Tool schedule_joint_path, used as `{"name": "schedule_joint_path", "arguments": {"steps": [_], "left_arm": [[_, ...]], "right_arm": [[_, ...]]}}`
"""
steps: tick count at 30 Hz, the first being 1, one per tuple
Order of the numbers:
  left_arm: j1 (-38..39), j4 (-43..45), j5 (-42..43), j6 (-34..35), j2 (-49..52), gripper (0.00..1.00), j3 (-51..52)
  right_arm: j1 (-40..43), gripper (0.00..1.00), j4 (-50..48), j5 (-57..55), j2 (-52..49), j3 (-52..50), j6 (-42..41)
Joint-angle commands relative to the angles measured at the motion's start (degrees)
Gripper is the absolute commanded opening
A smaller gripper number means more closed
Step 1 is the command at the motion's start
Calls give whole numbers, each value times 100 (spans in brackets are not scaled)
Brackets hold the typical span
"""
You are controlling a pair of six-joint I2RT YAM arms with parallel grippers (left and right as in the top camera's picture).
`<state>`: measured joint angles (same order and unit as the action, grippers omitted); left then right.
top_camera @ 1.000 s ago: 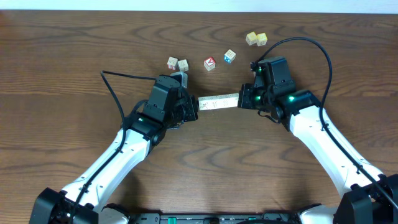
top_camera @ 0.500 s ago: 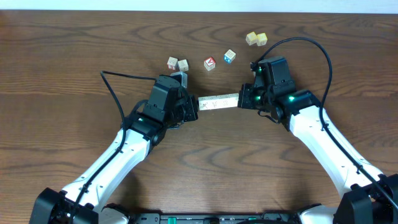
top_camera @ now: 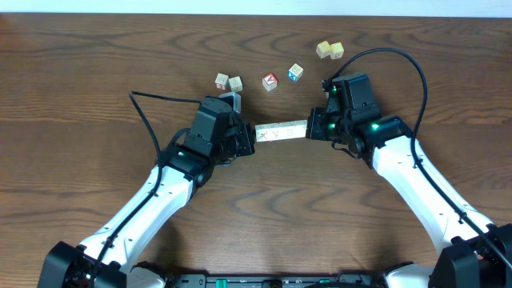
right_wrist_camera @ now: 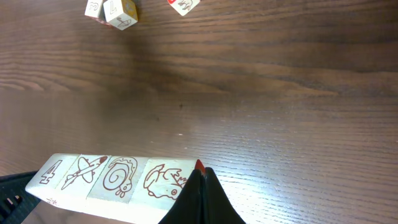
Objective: Lift 4 blocks
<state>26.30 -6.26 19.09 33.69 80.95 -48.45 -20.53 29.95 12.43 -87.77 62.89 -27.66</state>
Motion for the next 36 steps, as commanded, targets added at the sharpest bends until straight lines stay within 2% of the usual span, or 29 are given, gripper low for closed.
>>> {"name": "schedule_joint_path", "arguments": {"steps": [1,36], "left_arm": [[256,195,833,72,2,7,-118],[256,197,831,87,219,7,-116]], "right_arm": [[-507,1,-52,1486,-44,28,-103],[-509,1,-57,1493,-254,24,-107]]}}
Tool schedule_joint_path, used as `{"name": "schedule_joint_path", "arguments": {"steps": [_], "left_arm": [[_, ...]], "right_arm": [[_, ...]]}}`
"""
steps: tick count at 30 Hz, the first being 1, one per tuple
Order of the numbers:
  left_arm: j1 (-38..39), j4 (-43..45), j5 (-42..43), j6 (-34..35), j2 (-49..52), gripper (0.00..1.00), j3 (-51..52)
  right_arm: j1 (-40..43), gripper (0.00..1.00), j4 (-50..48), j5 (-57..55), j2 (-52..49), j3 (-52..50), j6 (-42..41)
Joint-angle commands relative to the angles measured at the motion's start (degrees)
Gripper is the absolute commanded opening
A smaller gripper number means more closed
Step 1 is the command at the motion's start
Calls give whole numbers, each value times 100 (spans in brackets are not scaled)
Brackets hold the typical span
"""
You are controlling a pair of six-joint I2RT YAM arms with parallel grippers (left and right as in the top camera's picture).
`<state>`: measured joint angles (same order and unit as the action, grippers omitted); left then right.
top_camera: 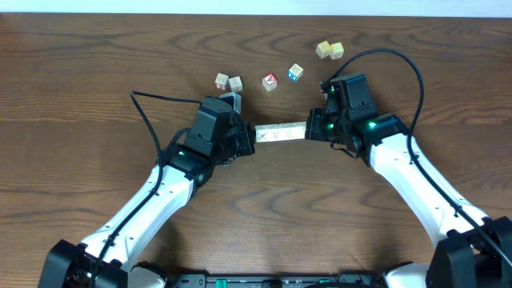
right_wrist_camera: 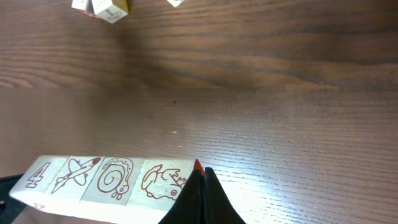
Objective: Lift 4 blocks
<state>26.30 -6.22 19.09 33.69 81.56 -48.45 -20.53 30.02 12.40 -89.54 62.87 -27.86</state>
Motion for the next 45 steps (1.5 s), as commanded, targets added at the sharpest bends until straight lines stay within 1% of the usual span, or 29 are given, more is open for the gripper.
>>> {"name": "schedule_joint_path", "arguments": {"steps": [1,7,22,32,40,45], "left_arm": [[256,195,831,94,216,7,-116],[256,201,835,116,560,7,-116],[256,216,833,114,688,7,-116],[317,225,831,114,944,7,-116],[330,247,828,114,946,7,-116],[330,247,831,116,1043,7,-116]], "right_arm": [[-509,1,-66,1493,-81,26,-87],[-520,1,-61,1491,-155,24,-85],[-802,1,-308,1484,-719,24,-105],[-804,1,-166,1224,-723,-2,-101],[-802,1,-455,1167,-723,-393,-149],[-802,1,-450,1167,-723,-417,-144]]}}
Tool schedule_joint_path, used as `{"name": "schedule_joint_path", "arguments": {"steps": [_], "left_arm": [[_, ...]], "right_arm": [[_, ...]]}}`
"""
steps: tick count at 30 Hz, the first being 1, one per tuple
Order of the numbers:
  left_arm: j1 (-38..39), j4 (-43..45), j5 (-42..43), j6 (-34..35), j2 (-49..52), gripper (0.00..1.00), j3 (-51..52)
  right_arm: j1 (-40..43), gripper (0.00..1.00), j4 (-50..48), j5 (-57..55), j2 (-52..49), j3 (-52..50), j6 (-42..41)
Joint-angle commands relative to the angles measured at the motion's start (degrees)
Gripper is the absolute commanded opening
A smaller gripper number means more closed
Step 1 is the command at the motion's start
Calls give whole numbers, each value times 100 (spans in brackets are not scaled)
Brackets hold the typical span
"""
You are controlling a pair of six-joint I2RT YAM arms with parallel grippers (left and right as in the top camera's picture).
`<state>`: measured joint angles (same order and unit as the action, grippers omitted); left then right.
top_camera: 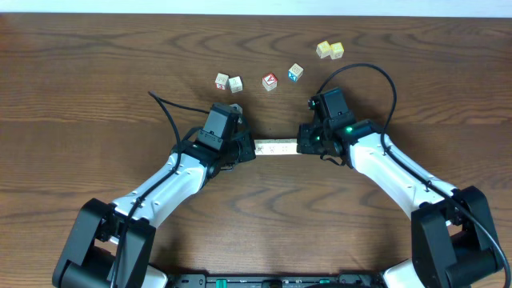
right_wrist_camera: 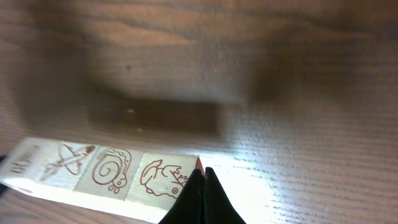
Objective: Lift 4 blocks
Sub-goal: 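Lower the clamped four-block row toward the table with both grippers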
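A row of four pale wooden blocks (top_camera: pixel 276 147) with red-brown drawings hangs end to end between my two grippers. In the right wrist view the row (right_wrist_camera: pixel 112 177) casts a sharp dark shadow on the table behind it, so it is off the surface. My right gripper (right_wrist_camera: pixel 203 171) is shut, its closed tips pressing on the row's right end. It also shows from overhead as the right gripper (top_camera: pixel 302 144). My left gripper (top_camera: pixel 250 149) presses on the row's left end; its jaws are hidden from above.
Several loose blocks lie at the back of the brown wooden table (top_camera: pixel 96 72): a pair (top_camera: pixel 228 82), a red-marked one (top_camera: pixel 270 82), a blue-marked one (top_camera: pixel 296 73) and a yellow pair (top_camera: pixel 330 50). Cables arch over both arms.
Both grippers and the row between them now sit nearer the table's front. The row's shadow has grown sharp and dark, and the loose blocks have left the right wrist view.
At first the row of four blocks was squeezed between both grippers in mid-table, loose blocks showing beyond it. A little later it stood much the same, shifted slightly. Now the row is still pinched between the grippers, further forward and close over its shadow.
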<state>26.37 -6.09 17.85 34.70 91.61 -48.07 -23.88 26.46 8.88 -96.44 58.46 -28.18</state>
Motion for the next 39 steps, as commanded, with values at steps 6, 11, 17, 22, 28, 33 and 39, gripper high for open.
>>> {"name": "schedule_joint_path", "arguments": {"steps": [6,11,17,22,28,33,39], "left_arm": [[415,299,955,59,323,7,-153],[560,479,953,61,396,7,-153],[586,527,955,210,553,7,-153],[660,531,953,269,737,7,-153],[737,658,887,293,758,7,-153],[737,658,800,313,763,7,-153],[737,656,800,313,763,7,-153]], "right_arm": [[-472,1,-96,1519,-33,-42,-111],[-472,1,-164,1515,-33,-155,-109],[-472,1,-238,1515,-33,-247,-111],[-461,1,-334,1506,-33,-319,-109],[-461,1,-356,1316,-33,-323,-109],[-461,1,-483,1237,-33,-420,-114],[-461,1,-789,1086,-33,-638,-144]]}}
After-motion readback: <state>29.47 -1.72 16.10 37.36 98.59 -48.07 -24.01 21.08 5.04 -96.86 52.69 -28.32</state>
